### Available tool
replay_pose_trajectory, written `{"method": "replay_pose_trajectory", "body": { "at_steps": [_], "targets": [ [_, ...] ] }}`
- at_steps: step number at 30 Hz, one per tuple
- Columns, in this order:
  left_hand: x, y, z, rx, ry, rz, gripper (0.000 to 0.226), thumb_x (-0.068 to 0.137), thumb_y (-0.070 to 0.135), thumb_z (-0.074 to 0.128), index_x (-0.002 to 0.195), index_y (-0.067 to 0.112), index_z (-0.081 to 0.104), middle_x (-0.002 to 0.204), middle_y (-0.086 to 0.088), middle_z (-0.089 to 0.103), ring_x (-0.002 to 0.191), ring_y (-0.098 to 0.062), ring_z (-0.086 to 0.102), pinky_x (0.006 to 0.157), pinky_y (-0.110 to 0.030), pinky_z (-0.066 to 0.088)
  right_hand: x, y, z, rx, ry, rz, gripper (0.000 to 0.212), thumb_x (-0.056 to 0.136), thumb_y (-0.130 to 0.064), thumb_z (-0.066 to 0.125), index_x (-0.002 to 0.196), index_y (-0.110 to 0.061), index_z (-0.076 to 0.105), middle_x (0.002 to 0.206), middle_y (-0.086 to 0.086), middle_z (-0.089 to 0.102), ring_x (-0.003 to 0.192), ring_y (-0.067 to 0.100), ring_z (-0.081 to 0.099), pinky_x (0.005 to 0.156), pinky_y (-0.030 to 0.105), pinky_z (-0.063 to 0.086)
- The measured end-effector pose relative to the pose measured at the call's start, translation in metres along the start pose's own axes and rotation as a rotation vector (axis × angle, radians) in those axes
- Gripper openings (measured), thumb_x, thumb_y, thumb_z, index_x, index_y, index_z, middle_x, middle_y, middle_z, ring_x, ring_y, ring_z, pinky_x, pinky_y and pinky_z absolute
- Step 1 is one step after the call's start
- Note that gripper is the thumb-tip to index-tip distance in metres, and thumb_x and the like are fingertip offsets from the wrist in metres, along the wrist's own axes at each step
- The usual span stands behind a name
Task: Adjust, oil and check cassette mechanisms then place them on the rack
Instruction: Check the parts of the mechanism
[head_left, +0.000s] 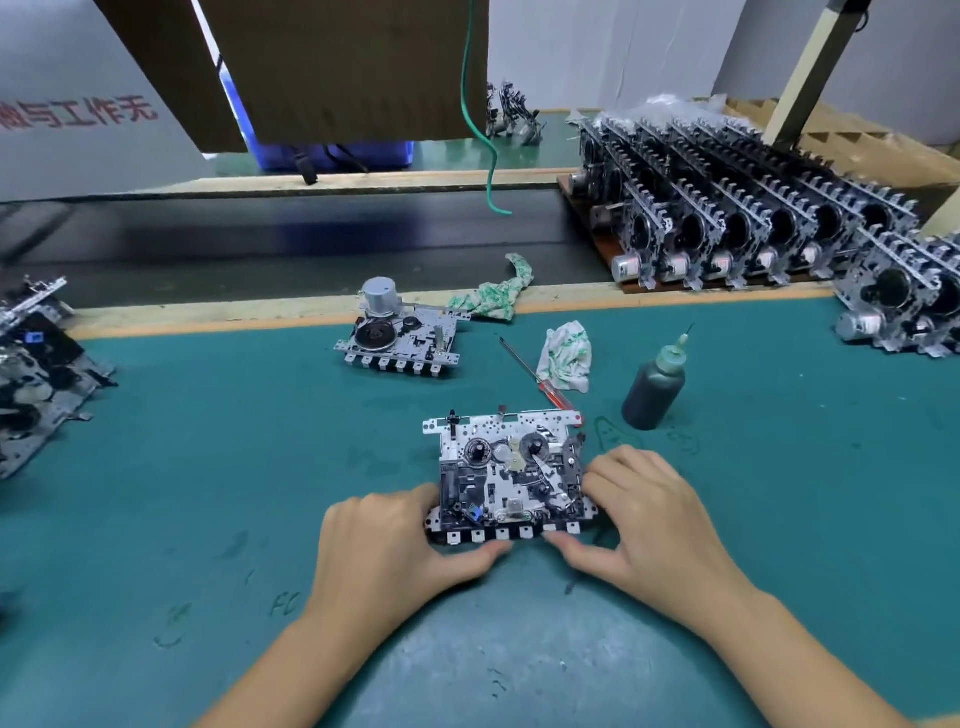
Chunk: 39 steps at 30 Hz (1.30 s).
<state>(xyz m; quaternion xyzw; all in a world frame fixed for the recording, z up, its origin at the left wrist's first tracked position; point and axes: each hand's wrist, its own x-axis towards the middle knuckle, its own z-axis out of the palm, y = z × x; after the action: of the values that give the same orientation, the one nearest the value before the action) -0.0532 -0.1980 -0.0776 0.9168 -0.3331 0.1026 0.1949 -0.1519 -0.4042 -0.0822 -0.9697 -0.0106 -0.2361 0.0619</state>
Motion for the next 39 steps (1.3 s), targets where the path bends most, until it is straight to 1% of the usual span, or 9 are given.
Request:
{"method": "replay_pose_trajectory", "body": {
  "at_steps": [5, 8, 11, 16, 20, 26, 30, 35, 39],
  "targets": [
    [-0.001, 0.007, 0.001, -0.002, 0.034, -0.014, 0.060, 0.056, 0.074, 0.046, 0.043, 0.015, 0.046, 0.031, -0.003, 0.041, 0.029, -0.022, 0.047, 0.039, -0.019, 0.023, -0.003, 0.003, -0.001, 0.063, -0.007, -0.031, 0.051, 0.073, -0.061, 0.060, 0.063, -0.011, 0.055, 0.067, -0.003, 0.052, 0.066, 0.019, 0.050, 0.083, 0.026, 0.037],
    [0.000, 0.003, 0.000, -0.059, 0.023, 0.041, 0.065, 0.056, 0.081, 0.045, 0.046, 0.017, 0.048, 0.033, -0.001, 0.042, 0.031, -0.021, 0.048, 0.036, -0.022, 0.032, -0.002, 0.002, 0.000, 0.023, 0.040, -0.025, 0.047, 0.078, -0.056, 0.056, 0.061, -0.012, 0.055, 0.065, -0.002, 0.054, 0.064, 0.020, 0.054, 0.082, 0.031, 0.039],
    [-0.001, 0.000, -0.002, -0.090, -0.002, 0.082, 0.065, 0.052, 0.087, 0.044, 0.050, 0.023, 0.038, 0.033, 0.001, 0.042, 0.032, -0.018, 0.047, 0.036, -0.024, 0.033, -0.003, 0.002, 0.000, -0.022, 0.053, -0.025, 0.049, 0.078, -0.058, 0.053, 0.062, -0.012, 0.056, 0.067, -0.001, 0.056, 0.067, 0.021, 0.056, 0.083, 0.033, 0.039],
    [-0.005, -0.002, -0.002, -0.135, -0.013, 0.229, 0.067, 0.062, 0.078, 0.051, 0.047, 0.013, 0.044, 0.034, 0.005, 0.039, 0.031, -0.014, 0.042, 0.032, -0.020, 0.033, -0.004, -0.003, 0.000, -0.057, 0.122, 0.036, 0.054, 0.071, -0.065, 0.055, 0.055, -0.013, 0.052, 0.060, -0.003, 0.051, 0.061, 0.020, 0.054, 0.077, 0.030, 0.039],
    [-0.006, -0.002, -0.003, -0.071, -0.023, 0.211, 0.060, 0.063, 0.076, 0.049, 0.050, 0.017, 0.053, 0.036, 0.006, 0.041, 0.033, -0.011, 0.044, 0.032, -0.022, 0.035, -0.006, 0.006, -0.002, -0.021, 0.050, -0.025, 0.053, 0.076, -0.062, 0.053, 0.060, -0.011, 0.052, 0.065, -0.001, 0.053, 0.067, 0.022, 0.054, 0.082, 0.029, 0.038],
    [-0.004, -0.002, -0.004, -0.060, 0.048, 0.205, 0.060, 0.066, 0.071, 0.051, 0.046, 0.016, 0.039, 0.035, 0.004, 0.039, 0.030, -0.016, 0.042, 0.033, -0.019, 0.031, -0.007, 0.010, -0.001, -0.049, 0.028, -0.060, 0.057, 0.082, -0.064, 0.047, 0.062, -0.011, 0.057, 0.069, -0.001, 0.058, 0.072, 0.022, 0.058, 0.082, 0.030, 0.039],
    [-0.004, -0.002, -0.002, -0.047, 0.084, 0.205, 0.063, 0.070, 0.069, 0.051, 0.043, 0.013, 0.038, 0.033, 0.000, 0.036, 0.029, -0.020, 0.039, 0.033, -0.019, 0.029, -0.007, 0.011, -0.004, 0.057, 0.006, -0.064, 0.058, 0.073, -0.067, 0.057, 0.062, -0.010, 0.055, 0.069, -0.003, 0.056, 0.071, 0.019, 0.053, 0.084, 0.027, 0.038],
    [-0.001, -0.010, -0.004, -0.090, 0.024, 0.291, 0.058, 0.068, 0.070, 0.051, 0.048, 0.017, 0.041, 0.036, 0.005, 0.040, 0.031, -0.017, 0.042, 0.034, -0.018, 0.033, -0.009, 0.008, -0.003, 0.062, 0.015, -0.045, 0.052, 0.076, -0.061, 0.057, 0.061, -0.011, 0.057, 0.067, -0.002, 0.057, 0.074, 0.020, 0.056, 0.081, 0.032, 0.042],
    [-0.003, -0.008, -0.002, -0.046, 0.059, 0.262, 0.054, 0.070, 0.061, 0.053, 0.046, 0.015, 0.040, 0.034, 0.002, 0.038, 0.030, -0.020, 0.041, 0.033, -0.020, 0.030, -0.008, 0.008, -0.003, 0.100, 0.005, -0.041, 0.051, 0.074, -0.060, 0.060, 0.061, -0.011, 0.054, 0.067, -0.002, 0.055, 0.073, 0.019, 0.054, 0.082, 0.030, 0.041]
  ]
}}
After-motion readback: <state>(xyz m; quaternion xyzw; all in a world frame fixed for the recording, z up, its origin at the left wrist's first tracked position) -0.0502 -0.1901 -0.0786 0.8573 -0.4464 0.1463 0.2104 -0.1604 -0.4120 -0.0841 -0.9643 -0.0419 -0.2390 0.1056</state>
